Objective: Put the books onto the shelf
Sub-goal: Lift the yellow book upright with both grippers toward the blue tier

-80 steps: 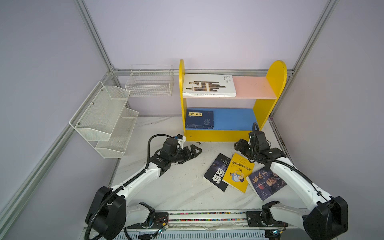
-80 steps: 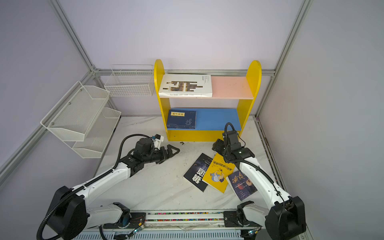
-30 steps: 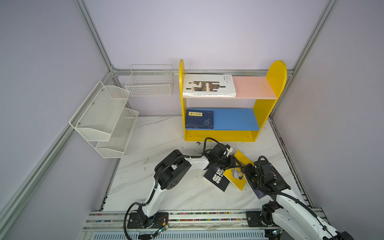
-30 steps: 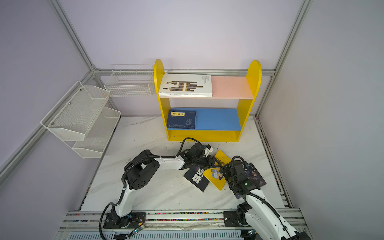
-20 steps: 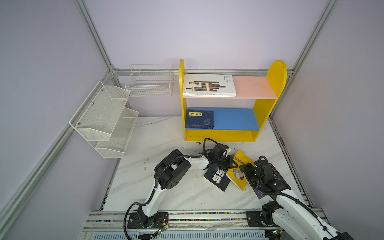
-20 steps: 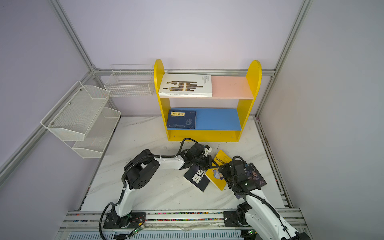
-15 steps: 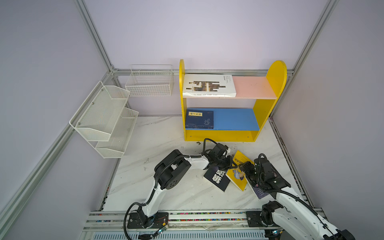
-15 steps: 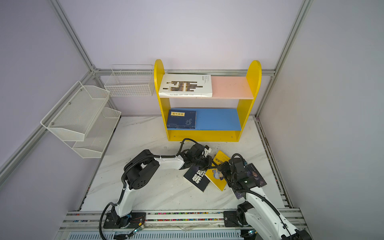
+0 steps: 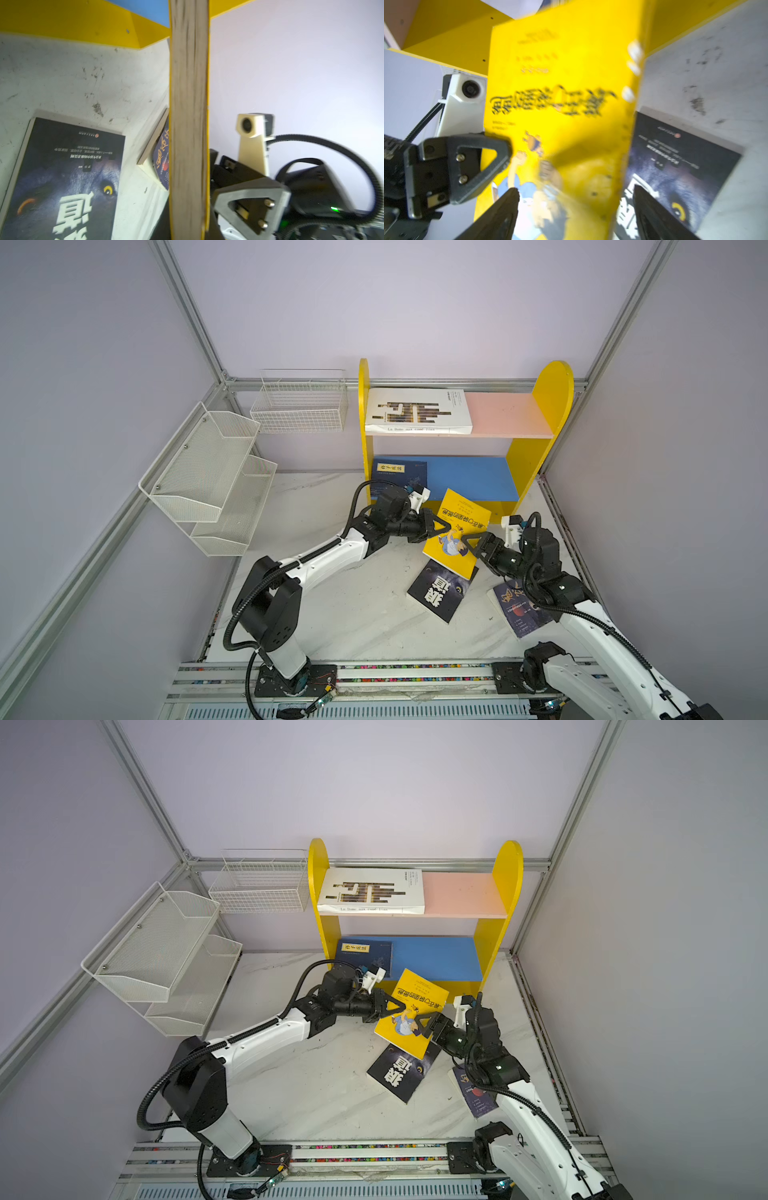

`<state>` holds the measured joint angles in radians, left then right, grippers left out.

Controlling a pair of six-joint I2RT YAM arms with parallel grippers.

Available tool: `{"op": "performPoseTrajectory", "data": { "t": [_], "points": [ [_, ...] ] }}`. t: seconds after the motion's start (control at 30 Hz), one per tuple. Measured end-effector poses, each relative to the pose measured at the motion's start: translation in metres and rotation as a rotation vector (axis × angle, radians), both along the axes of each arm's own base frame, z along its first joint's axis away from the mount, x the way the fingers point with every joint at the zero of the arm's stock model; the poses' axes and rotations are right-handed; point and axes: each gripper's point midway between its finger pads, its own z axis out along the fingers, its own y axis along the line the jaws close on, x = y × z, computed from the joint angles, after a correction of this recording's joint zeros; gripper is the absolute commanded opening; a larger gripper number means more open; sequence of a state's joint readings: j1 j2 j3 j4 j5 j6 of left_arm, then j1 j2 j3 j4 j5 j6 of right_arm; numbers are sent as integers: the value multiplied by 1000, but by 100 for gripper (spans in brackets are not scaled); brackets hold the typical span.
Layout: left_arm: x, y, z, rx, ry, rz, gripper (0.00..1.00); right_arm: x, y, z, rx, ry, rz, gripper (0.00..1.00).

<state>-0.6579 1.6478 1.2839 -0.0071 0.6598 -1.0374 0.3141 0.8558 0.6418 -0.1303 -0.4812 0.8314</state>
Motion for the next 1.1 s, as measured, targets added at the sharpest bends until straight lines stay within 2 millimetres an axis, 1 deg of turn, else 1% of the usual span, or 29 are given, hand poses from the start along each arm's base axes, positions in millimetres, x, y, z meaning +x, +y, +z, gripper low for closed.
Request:
{"op": "performPoseTrajectory", "data": {
  "t": [0.03,0.1,0.2,0.27,0.37,0.43,0.57,0.67,0.73,0.8,0.83,0.87,0.9,0.93,0.97,1.0,1.03,1.07,1.1],
  "points": [
    [1,4,6,-11,-7,-2,0,1,4,1,22,-10,19,85],
    [-3,5,9,-21,-3,-24,0,1,10,1,53,-19,45,83],
    [-9,6,7,-24,21,-58,0,2,15,9,83,-50,72,73],
    [-13,6,10,-39,28,-87,0,3,18,17,102,-79,88,61],
    [-11,10,15,-62,36,-103,0,3,20,26,124,-110,100,42],
    [-6,15,18,-83,38,-109,0,2,21,34,139,-135,106,33],
    [-2,18,22,-139,49,-145,0,0,21,45,168,-173,106,27],
    [0,15,20,-166,66,-168,0,-2,19,47,182,-181,98,23],
    [1,14,19,-178,70,-180,0,-3,18,47,190,-182,90,18],
    [2,12,18,-184,74,-185,0,-4,17,48,201,-182,80,11],
    [2,12,17,-186,75,-187,7,-4,16,48,207,-180,72,8],
    [2,11,17,-187,77,-189,20,-4,15,47,211,-177,66,3],
    [2,11,17,-187,77,-189,25,-3,14,45,213,-175,59,0],
    [5,11,16,-185,76,-175,34,-2,13,43,215,-169,46,0],
    [10,13,16,-184,66,-155,48,-2,11,41,218,-162,32,0],
    [14,15,16,-179,59,-135,50,-1,9,38,220,-152,14,0],
    [19,19,14,-169,61,-104,55,-1,6,34,222,-138,-6,0],
    [25,24,11,-152,60,-72,64,0,3,30,224,-125,-31,0],
    [30,29,10,-138,57,-43,68,1,0,26,226,-113,-55,0]
  ]
}}
